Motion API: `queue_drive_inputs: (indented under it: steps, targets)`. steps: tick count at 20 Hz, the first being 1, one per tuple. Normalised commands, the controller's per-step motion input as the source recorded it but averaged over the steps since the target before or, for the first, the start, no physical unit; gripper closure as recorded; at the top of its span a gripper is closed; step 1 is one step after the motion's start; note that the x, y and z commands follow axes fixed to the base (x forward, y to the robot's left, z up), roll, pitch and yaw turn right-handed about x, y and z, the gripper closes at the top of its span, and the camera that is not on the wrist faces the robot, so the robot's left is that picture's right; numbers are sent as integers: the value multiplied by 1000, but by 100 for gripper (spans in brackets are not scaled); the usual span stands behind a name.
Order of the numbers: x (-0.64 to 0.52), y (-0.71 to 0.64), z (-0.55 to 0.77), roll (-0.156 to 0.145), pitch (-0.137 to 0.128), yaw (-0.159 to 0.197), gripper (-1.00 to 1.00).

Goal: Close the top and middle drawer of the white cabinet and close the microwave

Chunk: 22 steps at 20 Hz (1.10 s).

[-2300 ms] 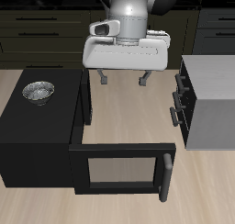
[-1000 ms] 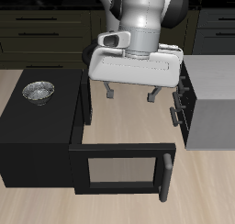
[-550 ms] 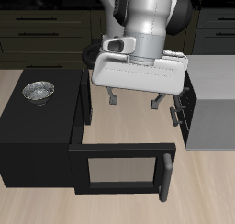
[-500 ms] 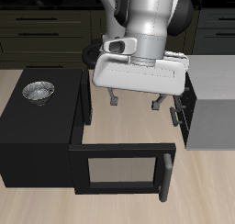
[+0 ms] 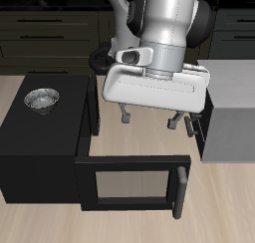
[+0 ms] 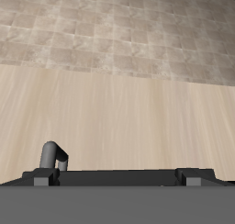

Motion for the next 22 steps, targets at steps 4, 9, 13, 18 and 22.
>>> queue_drive_inputs:
  steps: [4,9,13,18,22]
  targets:
    - [154,-10,-75,-6,9,-13,-100]
    - [214,20,-25,-2,18,-6,-100]
    - [92,-122,103,-33,-33,-18,-100]
    - [210,-173,-156,-24,36,-14,-100]
    - [218,-103,-210,-7,38,-14,-100]
